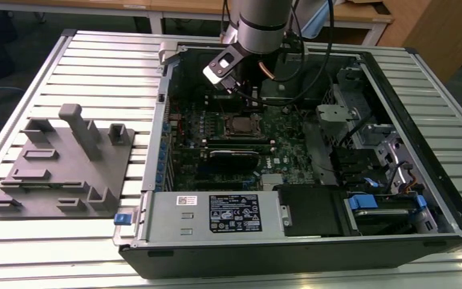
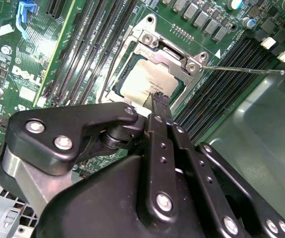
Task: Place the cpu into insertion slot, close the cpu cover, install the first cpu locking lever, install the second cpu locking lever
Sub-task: 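Close the cpu cover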
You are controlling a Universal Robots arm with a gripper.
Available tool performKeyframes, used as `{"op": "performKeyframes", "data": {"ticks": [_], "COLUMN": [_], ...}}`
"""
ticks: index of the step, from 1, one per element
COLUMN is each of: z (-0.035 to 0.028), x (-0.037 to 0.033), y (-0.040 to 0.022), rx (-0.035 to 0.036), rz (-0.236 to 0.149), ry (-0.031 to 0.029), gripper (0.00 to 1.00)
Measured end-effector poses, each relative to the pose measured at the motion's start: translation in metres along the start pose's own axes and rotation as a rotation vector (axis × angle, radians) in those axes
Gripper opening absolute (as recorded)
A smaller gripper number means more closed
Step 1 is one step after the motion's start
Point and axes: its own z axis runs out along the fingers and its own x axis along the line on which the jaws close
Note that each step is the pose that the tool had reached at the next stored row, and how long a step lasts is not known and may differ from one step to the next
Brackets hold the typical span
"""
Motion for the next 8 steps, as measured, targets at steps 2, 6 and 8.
{"op": "performKeyframes", "data": {"ticks": [2,6,8], "z": [0.0,0.0,0.0], "x": [0.0,0.0,0.0], "y": [0.0,0.0,0.0], "rx": [0.0,0.0001,0.0002], "rz": [-0.001,-0.001,-0.003], "ry": [0.0,-0.0001,-0.0001], "gripper": [0.11,0.11,0.11]}}
